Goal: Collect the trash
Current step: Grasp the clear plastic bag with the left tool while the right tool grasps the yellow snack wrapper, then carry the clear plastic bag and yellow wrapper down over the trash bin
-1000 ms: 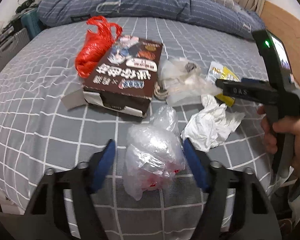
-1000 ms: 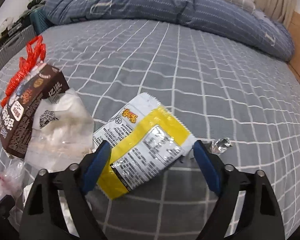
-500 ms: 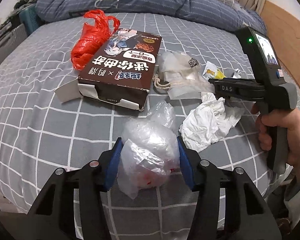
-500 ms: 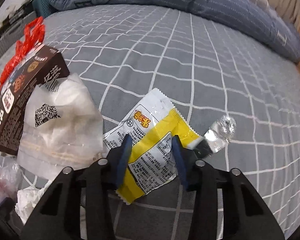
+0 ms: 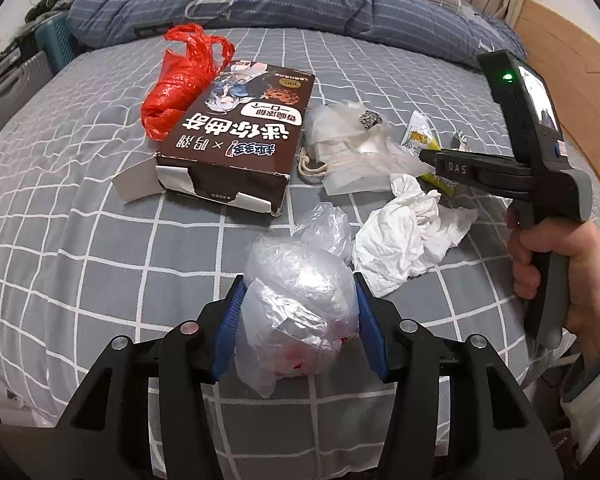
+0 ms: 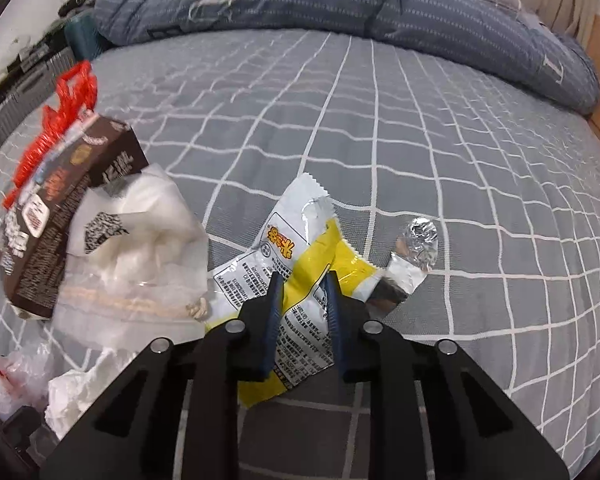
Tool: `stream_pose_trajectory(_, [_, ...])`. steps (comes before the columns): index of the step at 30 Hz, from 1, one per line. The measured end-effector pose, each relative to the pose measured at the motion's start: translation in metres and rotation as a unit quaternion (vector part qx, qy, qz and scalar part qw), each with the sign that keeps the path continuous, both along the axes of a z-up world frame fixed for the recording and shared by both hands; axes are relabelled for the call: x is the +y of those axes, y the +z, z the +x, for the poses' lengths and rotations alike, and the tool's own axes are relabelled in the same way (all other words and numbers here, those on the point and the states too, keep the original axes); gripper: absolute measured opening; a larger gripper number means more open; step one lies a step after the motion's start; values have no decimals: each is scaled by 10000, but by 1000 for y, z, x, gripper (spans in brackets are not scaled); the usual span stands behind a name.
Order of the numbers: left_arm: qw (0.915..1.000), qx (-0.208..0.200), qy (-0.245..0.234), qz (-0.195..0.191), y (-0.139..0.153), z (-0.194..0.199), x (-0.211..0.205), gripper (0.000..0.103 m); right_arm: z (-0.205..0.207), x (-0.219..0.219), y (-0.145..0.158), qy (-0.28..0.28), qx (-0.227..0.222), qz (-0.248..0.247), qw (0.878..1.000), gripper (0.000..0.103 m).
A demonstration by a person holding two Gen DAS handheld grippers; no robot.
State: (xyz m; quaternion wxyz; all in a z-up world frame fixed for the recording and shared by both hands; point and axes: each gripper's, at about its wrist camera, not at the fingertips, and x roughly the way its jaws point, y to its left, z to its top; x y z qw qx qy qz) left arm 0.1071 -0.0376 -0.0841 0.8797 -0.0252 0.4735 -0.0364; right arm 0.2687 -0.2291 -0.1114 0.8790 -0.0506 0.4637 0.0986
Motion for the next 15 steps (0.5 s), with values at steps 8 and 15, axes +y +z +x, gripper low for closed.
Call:
stream_pose_trajectory(8, [10000,-61,6,4,8,-5,-1,51,-15,-6,17,-13,-236,65,9997,17])
stream_pose_trajectory(15, [9999,-159,37,-1,20,-9,0,51,-28,-13,30,-85,-333,35,9994,16])
